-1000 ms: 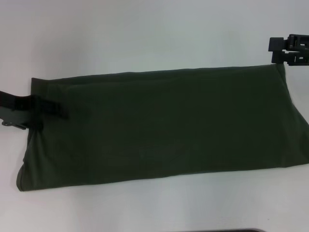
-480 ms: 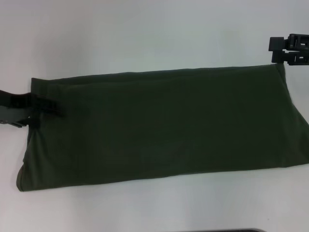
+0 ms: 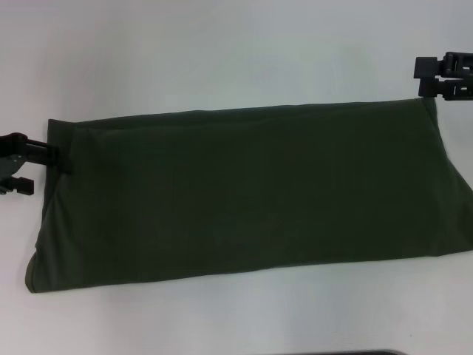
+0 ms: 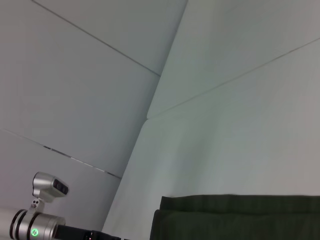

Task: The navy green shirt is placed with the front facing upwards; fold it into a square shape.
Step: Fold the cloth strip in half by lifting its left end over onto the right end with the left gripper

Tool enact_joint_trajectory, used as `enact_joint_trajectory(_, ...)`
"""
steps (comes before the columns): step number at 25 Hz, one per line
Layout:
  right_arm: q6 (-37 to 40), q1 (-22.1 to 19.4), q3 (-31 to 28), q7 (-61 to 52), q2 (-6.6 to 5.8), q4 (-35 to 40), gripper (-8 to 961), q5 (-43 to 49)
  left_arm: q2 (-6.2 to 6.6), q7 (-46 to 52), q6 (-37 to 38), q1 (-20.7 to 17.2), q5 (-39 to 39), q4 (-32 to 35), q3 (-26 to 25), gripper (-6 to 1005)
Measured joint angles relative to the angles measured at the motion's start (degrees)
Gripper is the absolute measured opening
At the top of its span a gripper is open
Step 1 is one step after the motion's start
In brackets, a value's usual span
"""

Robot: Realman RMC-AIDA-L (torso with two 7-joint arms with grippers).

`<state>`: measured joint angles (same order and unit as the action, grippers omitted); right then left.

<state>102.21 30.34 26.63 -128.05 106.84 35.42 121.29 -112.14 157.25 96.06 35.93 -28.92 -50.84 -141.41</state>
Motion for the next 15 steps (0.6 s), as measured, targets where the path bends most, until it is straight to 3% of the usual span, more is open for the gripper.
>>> enact_joint_trajectory(15,-0.08,0.07,0.0,-0.01,-0.06,0.0,913,0.0,-0.21,0.81,-4.85,2.31,4.12,5.33,0.21,887)
